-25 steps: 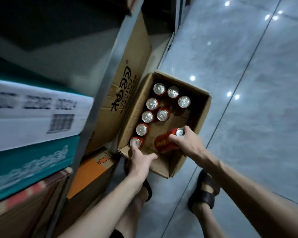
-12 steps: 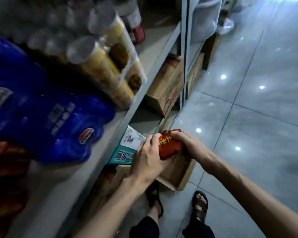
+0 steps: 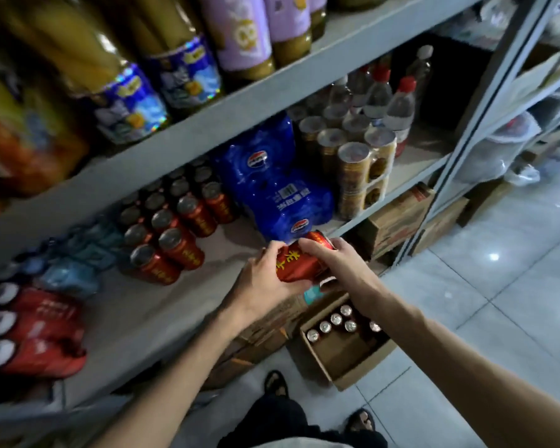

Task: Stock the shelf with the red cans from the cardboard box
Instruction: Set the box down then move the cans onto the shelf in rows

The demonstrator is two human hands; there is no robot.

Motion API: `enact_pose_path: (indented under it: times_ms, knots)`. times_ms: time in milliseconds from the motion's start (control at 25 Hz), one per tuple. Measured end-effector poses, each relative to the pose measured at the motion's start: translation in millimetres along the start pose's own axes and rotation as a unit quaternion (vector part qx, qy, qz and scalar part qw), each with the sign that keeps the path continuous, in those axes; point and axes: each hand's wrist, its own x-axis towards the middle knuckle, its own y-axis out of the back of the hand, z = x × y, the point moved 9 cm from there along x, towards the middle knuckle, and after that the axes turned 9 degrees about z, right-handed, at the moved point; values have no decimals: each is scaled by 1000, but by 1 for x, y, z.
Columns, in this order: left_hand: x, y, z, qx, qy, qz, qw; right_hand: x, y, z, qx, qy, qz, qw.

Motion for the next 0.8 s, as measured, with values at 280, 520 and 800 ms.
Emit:
enact_pose_path:
  times_ms: [280,520,800]
  knots:
    - [-16,61,-108,-188,142,-55,970,11,-108,-16,-13,-11,-91,996]
    - [-10,77,-170,-124,110,61,984,30,-181,12,-25,-31,-105,994]
    - [-17,54,-228,157,154,-47,974,81,-194,-23,-171,196,15,965]
